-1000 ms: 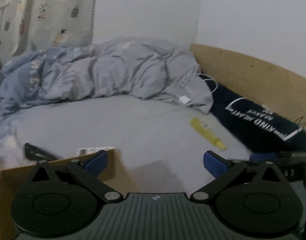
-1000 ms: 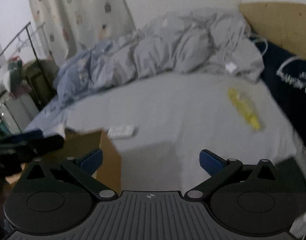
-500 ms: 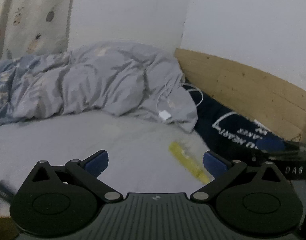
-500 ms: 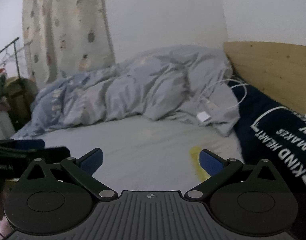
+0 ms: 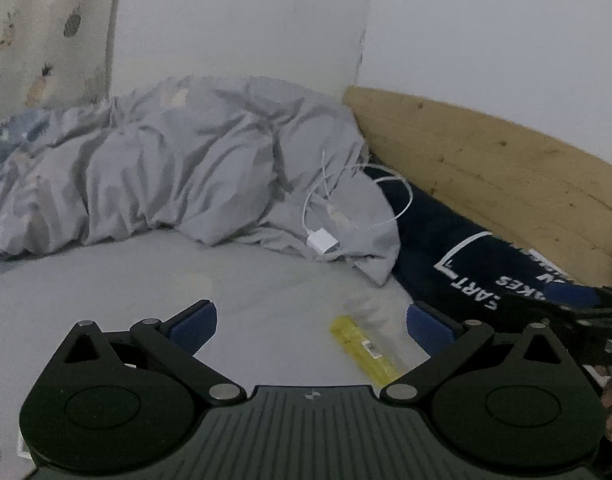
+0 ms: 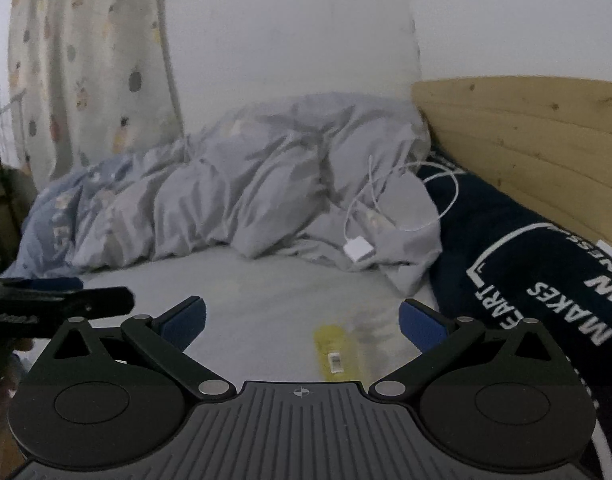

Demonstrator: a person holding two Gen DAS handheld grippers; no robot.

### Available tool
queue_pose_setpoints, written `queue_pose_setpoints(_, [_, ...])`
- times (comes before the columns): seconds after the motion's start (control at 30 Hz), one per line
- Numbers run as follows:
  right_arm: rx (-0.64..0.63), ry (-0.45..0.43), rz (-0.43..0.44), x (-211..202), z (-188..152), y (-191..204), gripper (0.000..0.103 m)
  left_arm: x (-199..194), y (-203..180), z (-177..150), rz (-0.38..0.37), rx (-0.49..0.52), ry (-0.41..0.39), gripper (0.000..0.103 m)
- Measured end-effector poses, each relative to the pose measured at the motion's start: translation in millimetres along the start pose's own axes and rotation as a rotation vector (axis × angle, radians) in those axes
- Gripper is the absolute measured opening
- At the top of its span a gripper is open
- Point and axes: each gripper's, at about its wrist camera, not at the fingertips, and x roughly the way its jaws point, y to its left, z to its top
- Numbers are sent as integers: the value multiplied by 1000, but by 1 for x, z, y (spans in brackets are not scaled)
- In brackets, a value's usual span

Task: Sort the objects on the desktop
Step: 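Move both tools toward the yellow bottle on the bed, then close the left gripper on the yellow bottle while the right tool hovers above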

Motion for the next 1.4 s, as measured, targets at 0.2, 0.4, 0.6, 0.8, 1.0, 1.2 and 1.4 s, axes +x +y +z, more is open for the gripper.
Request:
queue_pose_setpoints(0.2, [-21,83,-3,50,-6,-31,103,63,-1,-1,-4,-73,111,103])
queue_pose_setpoints(0.4, [-29,136,24,78,-24,-36,103,125,-1,-8,-12,-162,235,103])
queue_pose_setpoints(0.6, [-36,190,51,105,-42,-41,103,179,-2,-29,-27,-236,356,103])
queue_pose_setpoints(0.8, [-44,244,77,133,-60,-46,103,218,-10,-45,-15,-234,432,103])
queue_pose_setpoints(1.0, [-52,297,104,160,-78,-51,102,244,-21,-55,-18,-233,463,103])
queue_pose_setpoints(1.2, [-59,351,131,188,-96,-56,89,255,-25,-61,-55,-222,442,103])
queue_pose_setpoints(1.4, [-111,395,120,199,-109,-55,63,261,-28,-59,-95,-207,436,92])
